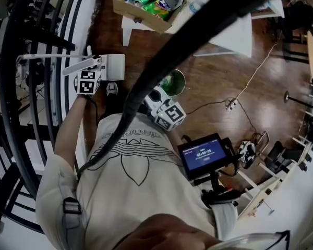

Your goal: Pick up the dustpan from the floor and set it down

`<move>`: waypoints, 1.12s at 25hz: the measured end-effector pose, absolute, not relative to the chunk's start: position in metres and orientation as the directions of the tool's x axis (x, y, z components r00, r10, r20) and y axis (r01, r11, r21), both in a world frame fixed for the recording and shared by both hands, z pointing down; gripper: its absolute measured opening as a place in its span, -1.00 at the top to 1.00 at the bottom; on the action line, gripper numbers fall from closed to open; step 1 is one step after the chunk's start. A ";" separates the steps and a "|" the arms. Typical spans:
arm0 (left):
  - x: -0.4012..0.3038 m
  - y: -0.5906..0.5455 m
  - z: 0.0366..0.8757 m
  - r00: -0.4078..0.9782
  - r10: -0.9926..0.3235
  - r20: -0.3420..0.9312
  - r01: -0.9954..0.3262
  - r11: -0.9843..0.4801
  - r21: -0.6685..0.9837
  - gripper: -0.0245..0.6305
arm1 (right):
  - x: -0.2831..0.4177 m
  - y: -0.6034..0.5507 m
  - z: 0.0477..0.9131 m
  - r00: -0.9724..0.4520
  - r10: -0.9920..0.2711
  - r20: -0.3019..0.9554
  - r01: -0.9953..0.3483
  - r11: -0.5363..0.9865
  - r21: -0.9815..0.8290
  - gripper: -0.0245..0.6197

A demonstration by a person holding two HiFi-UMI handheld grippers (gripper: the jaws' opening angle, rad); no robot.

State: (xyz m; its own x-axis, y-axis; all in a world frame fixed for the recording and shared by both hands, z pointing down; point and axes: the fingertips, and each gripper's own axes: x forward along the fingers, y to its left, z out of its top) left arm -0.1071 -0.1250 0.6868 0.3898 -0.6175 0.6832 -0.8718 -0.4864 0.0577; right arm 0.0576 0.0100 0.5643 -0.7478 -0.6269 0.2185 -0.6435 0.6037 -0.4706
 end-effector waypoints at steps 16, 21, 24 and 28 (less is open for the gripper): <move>-0.144 -0.114 0.752 0.185 -0.643 0.743 -0.917 -0.384 -0.105 -0.23 | 0.066 0.025 0.571 -0.706 -0.665 0.244 -0.689 0.563 -0.457 0.92; -0.152 -0.078 0.720 0.112 -0.681 0.724 -0.900 -0.378 -0.217 -0.15 | 0.058 0.011 0.559 -0.716 -0.668 0.202 -0.676 0.590 -0.442 0.92; -0.123 -0.058 0.686 0.277 -0.689 0.670 -0.901 -0.428 -0.067 0.86 | 0.051 0.004 0.551 -0.727 -0.663 0.178 -0.667 0.621 -0.411 0.92; -0.052 -0.045 0.601 0.638 -0.644 0.421 -0.759 -0.618 0.204 0.86 | 0.041 -0.007 0.537 -0.746 -0.649 0.149 -0.653 0.668 -0.357 0.92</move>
